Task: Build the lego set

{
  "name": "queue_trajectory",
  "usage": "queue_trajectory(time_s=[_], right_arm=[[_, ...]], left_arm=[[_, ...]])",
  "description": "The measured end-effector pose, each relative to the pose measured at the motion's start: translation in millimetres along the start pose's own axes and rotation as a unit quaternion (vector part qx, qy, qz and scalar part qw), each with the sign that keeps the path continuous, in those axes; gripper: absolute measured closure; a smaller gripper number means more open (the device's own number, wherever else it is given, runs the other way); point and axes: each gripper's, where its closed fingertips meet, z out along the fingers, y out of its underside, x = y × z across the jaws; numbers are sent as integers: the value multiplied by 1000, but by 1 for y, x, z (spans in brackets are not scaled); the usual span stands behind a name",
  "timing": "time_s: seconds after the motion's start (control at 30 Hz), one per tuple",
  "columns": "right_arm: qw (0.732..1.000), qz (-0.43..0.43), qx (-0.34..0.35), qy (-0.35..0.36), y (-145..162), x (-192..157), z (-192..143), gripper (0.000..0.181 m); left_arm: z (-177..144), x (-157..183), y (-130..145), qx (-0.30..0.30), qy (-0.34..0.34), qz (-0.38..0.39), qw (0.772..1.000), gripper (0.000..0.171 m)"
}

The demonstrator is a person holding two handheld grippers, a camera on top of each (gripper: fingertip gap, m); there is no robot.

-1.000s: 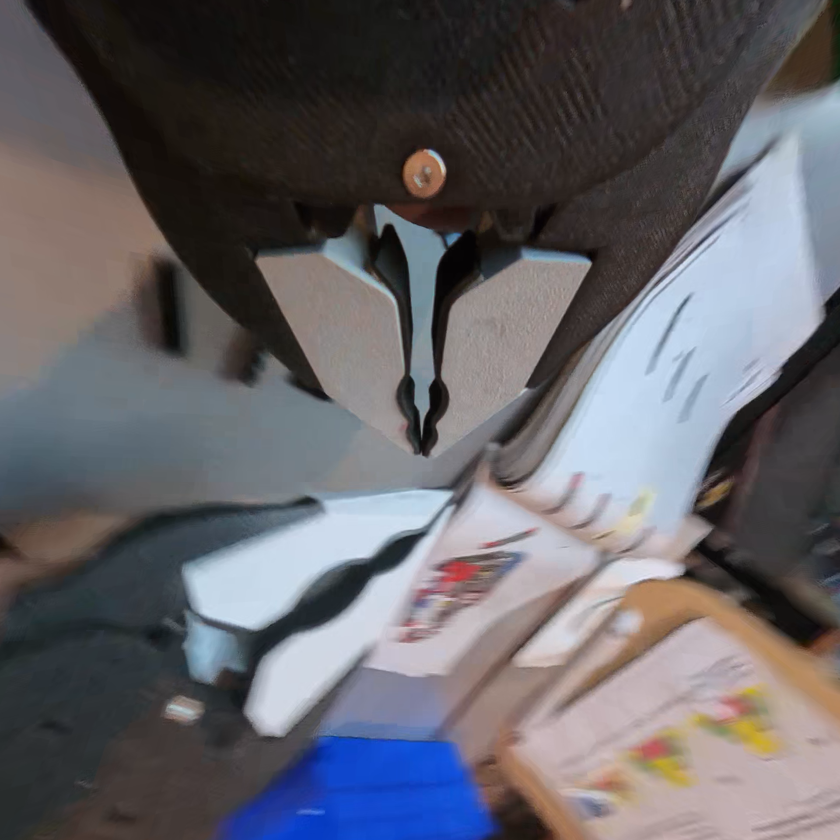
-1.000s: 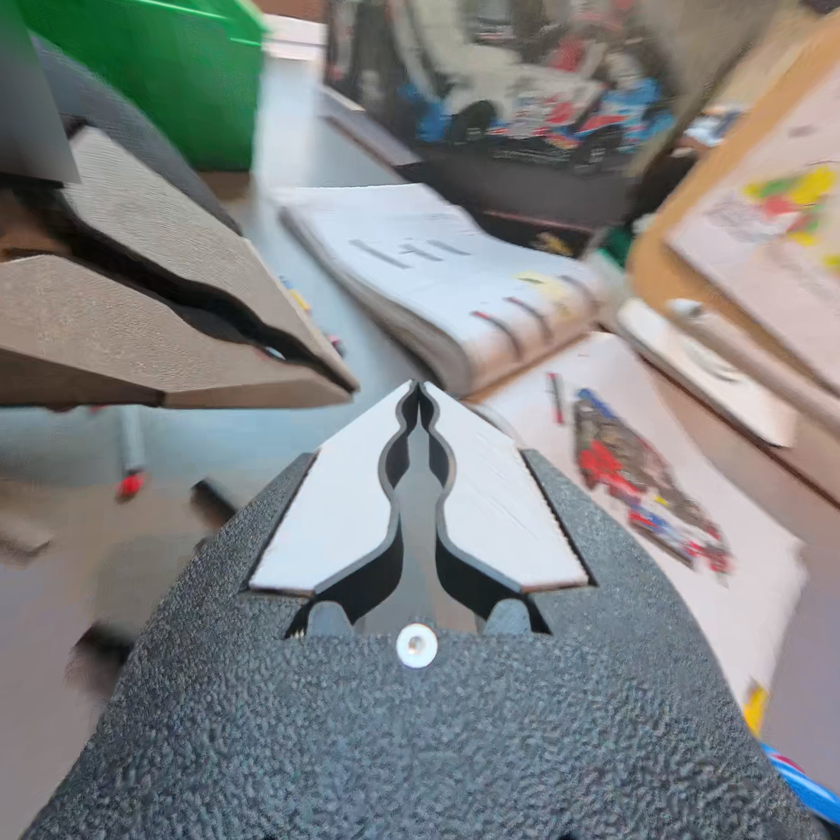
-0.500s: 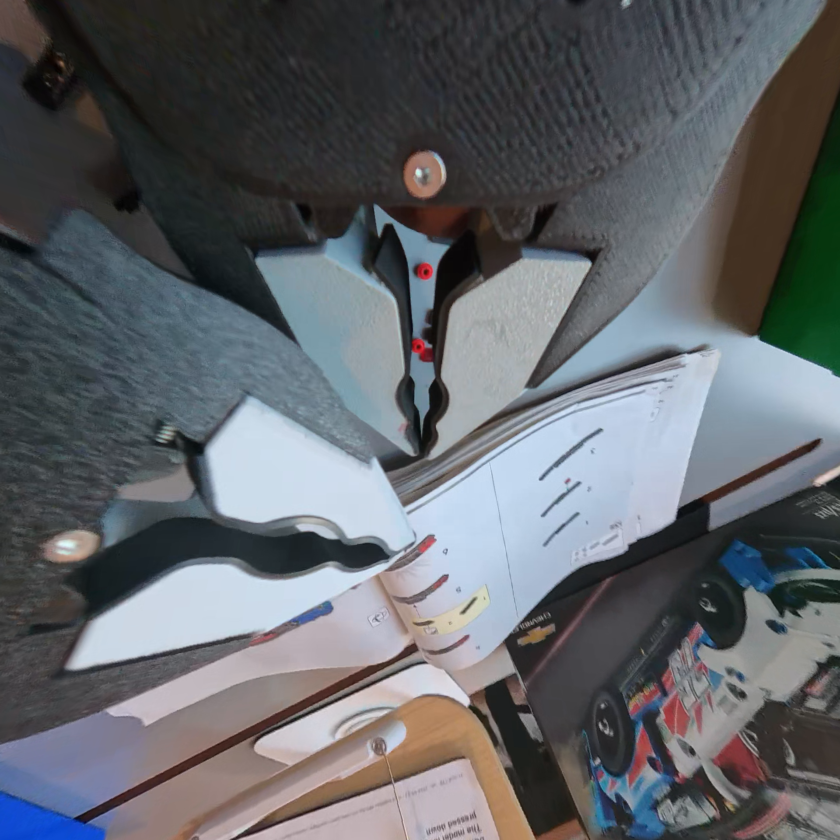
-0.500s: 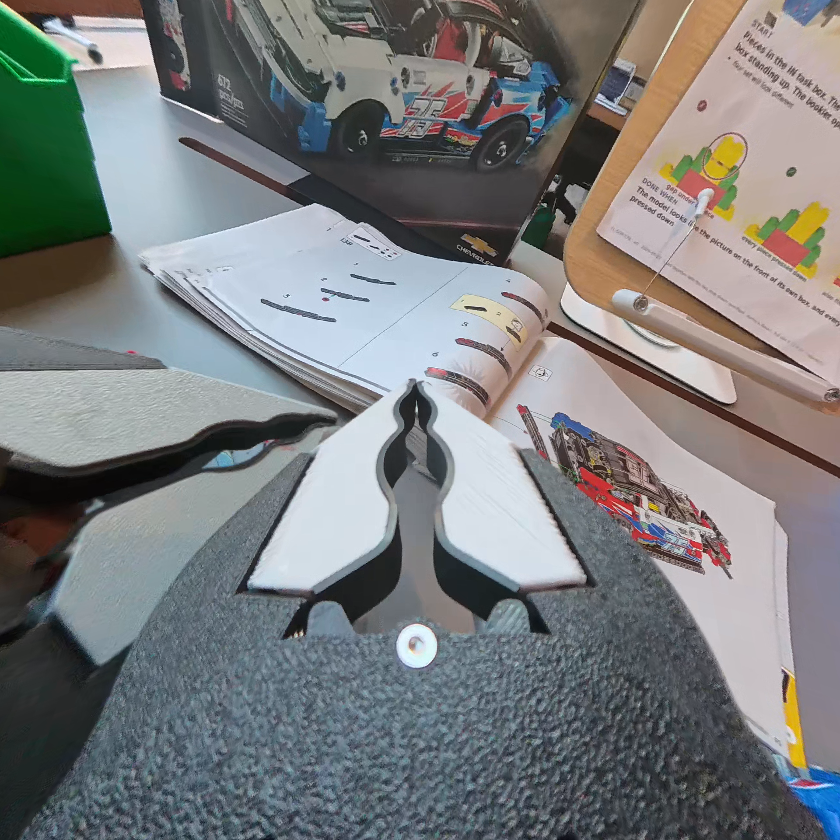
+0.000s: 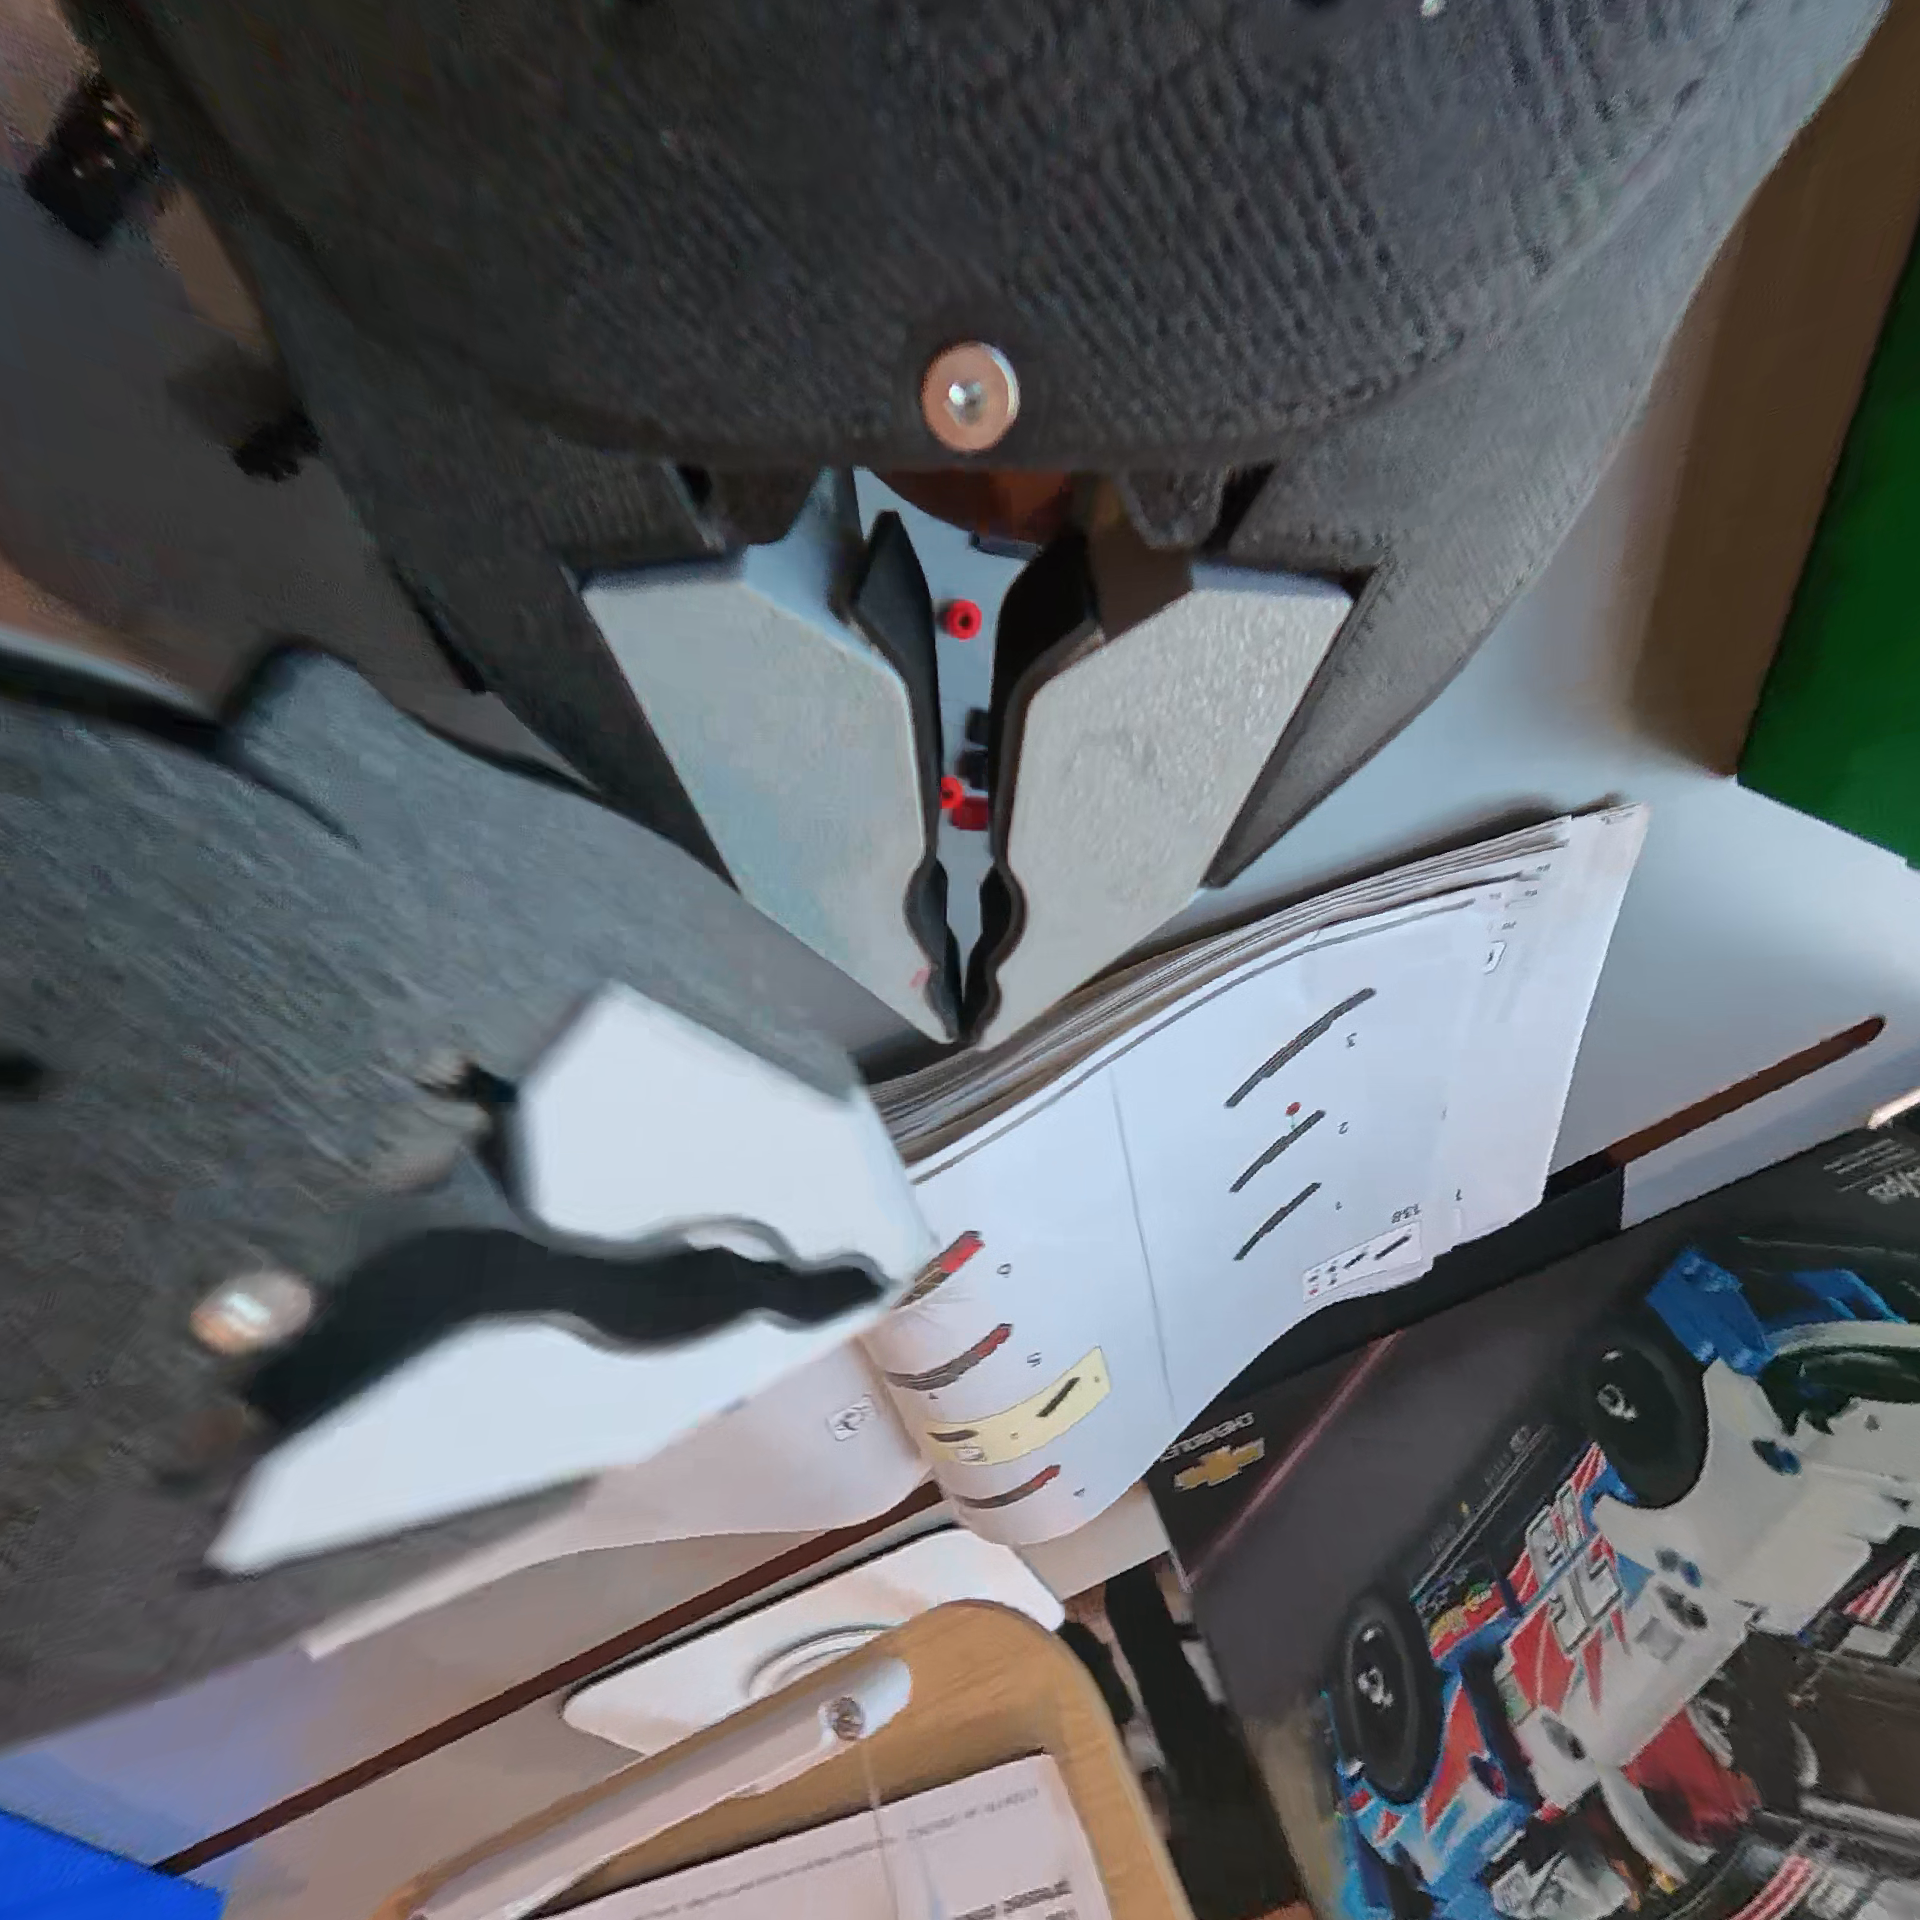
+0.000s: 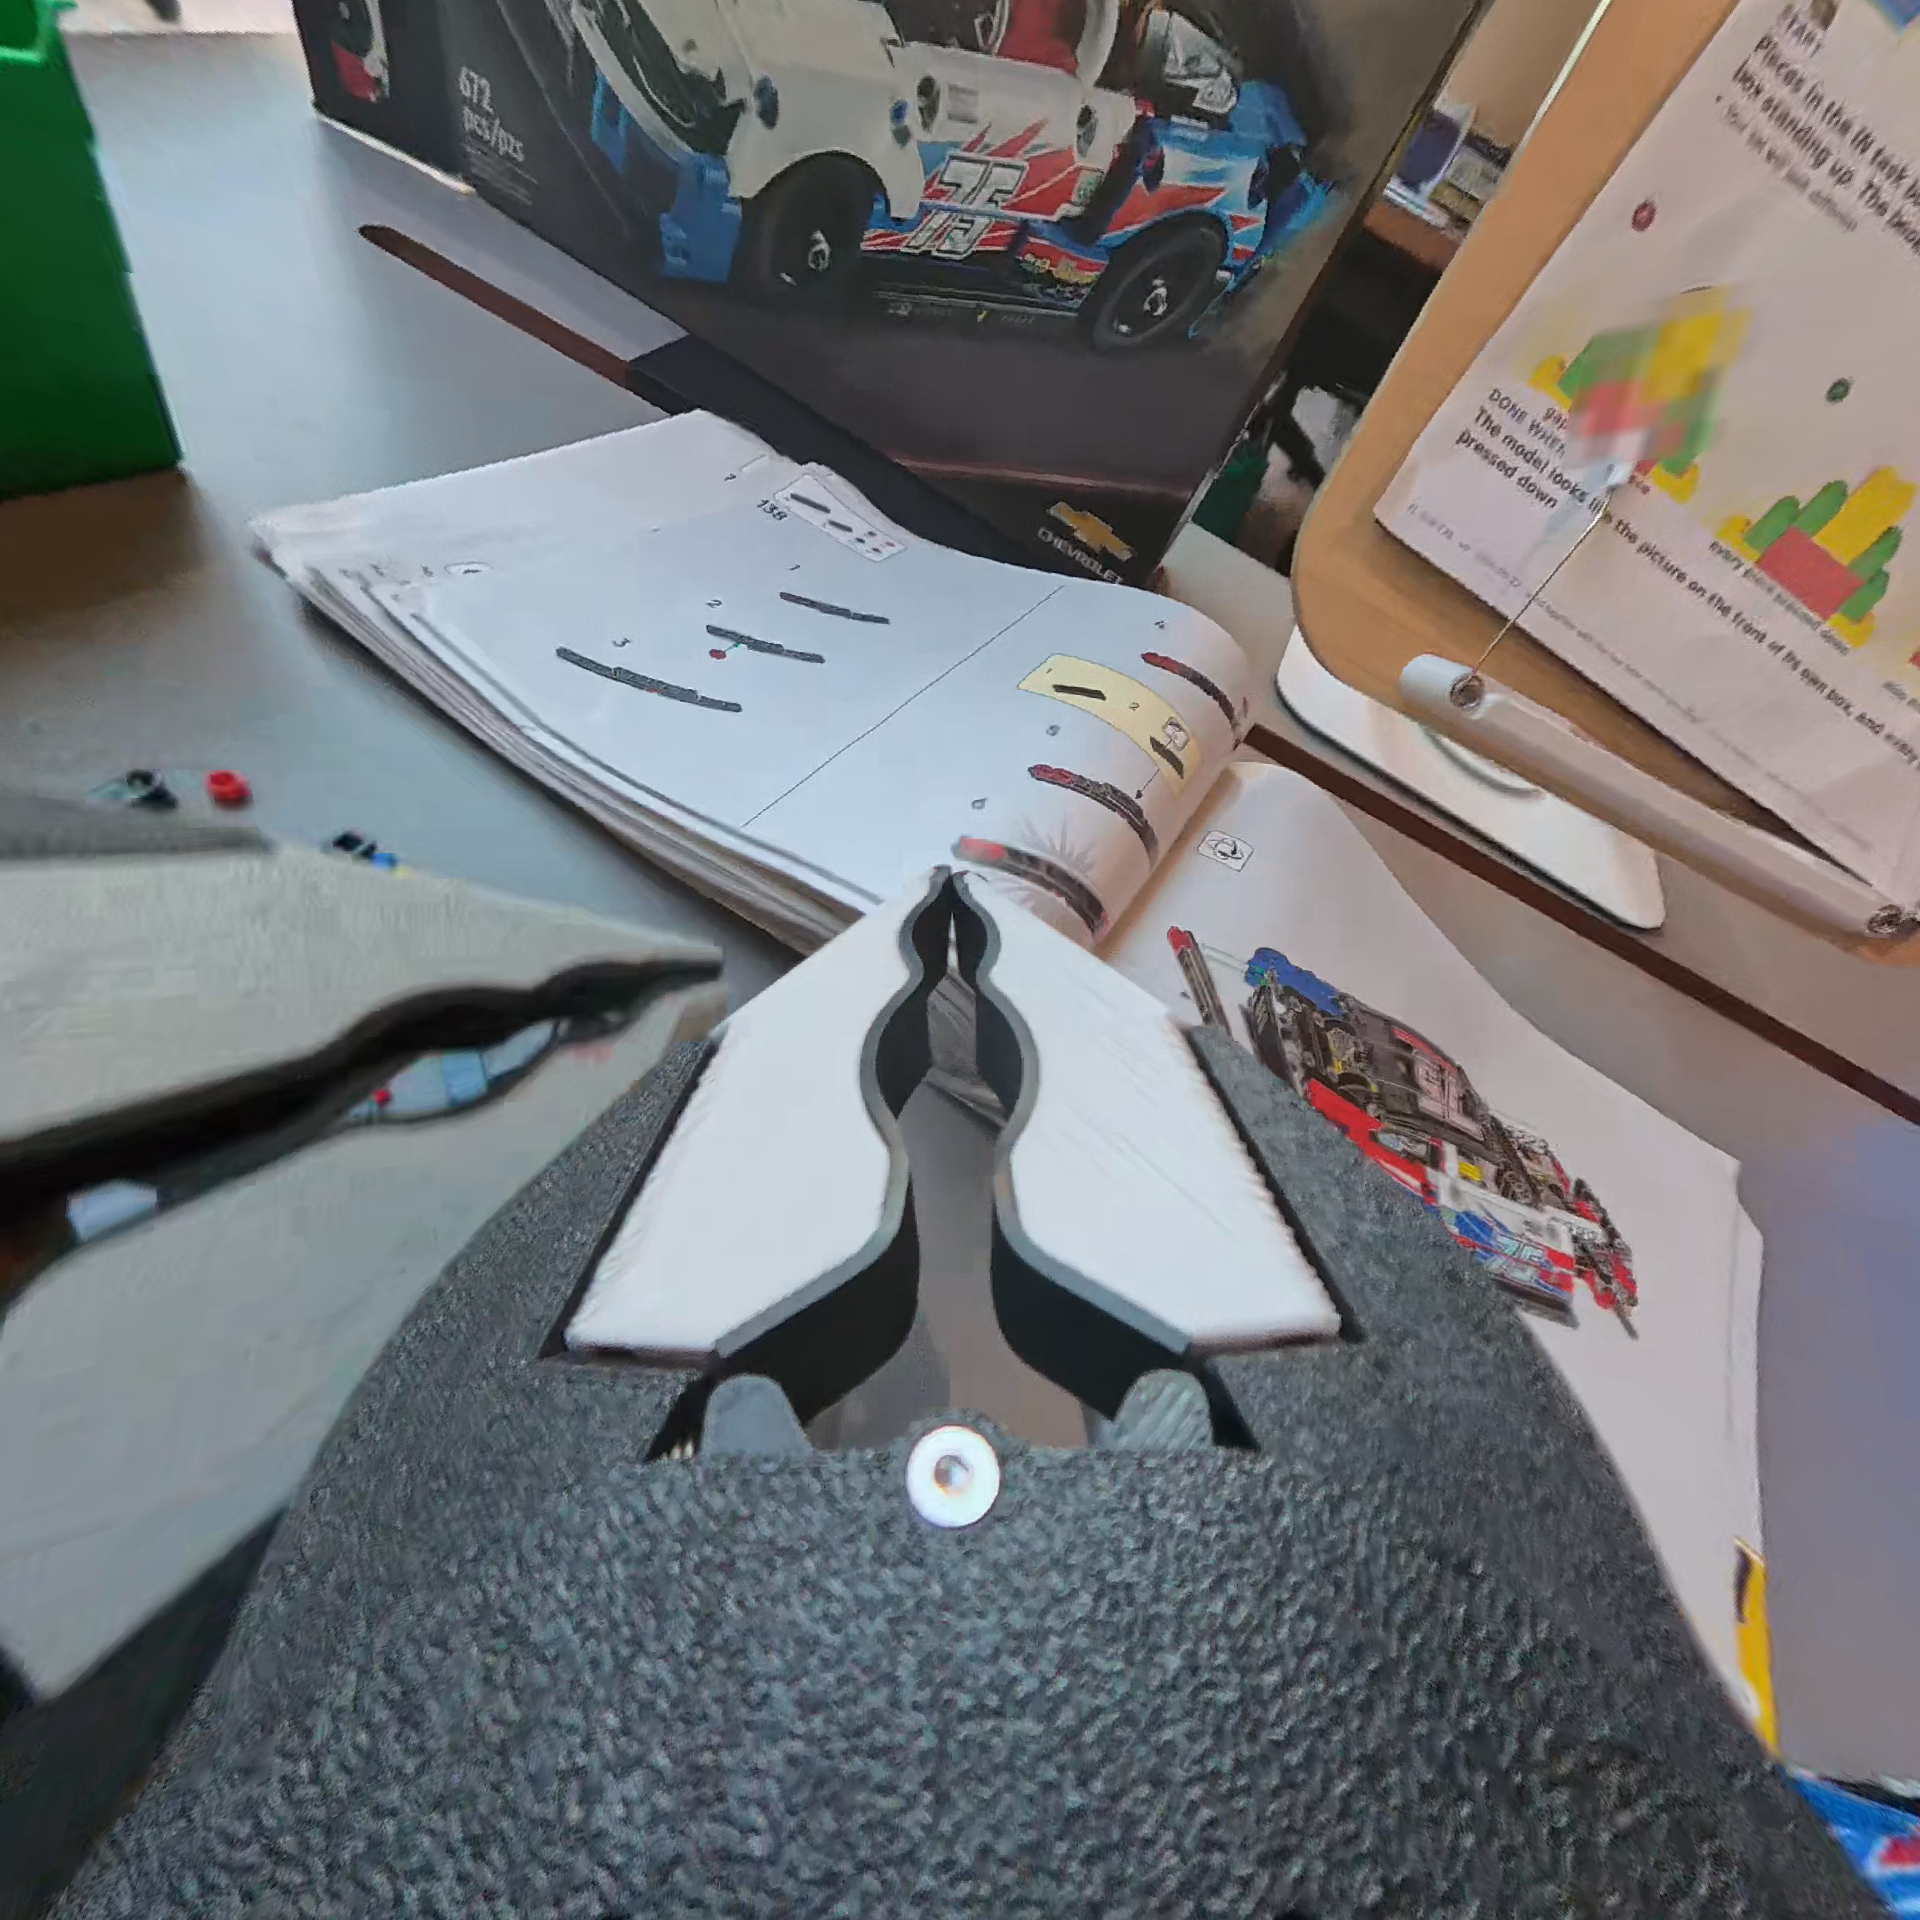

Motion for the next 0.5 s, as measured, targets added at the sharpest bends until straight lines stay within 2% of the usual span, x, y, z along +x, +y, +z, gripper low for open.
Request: queue_trajectory(time_s=[0.07, 0.13, 0.23, 0.33, 0.4, 0.5], right_arm=[[1000, -9, 8, 7, -6, 1, -2, 181], [1000, -13, 19, -4, -7, -8, -11, 181], [997, -73, 16, -11, 4, -24, -16, 181], [1000, -24, -9, -16, 11, -11, -5, 181], [999, 8, -15, -28, 10, -5, -4, 181], [998, -50, 2, -35, 10, -21, -16, 181]], left_arm=[[-2, 5, -5, 14, 4, 2, 1000, 171], [-1, -11, -2, 4, -9, -13, 1000, 171], [3, -32, 2, 0, -21, -41, 999, 171], [0, -13, -1, 1, 3, -30, 1000, 171], [-2, -11, -5, 10, -5, -17, 1000, 171], [-3, -12, -8, 25, -4, -18, 1000, 171]])
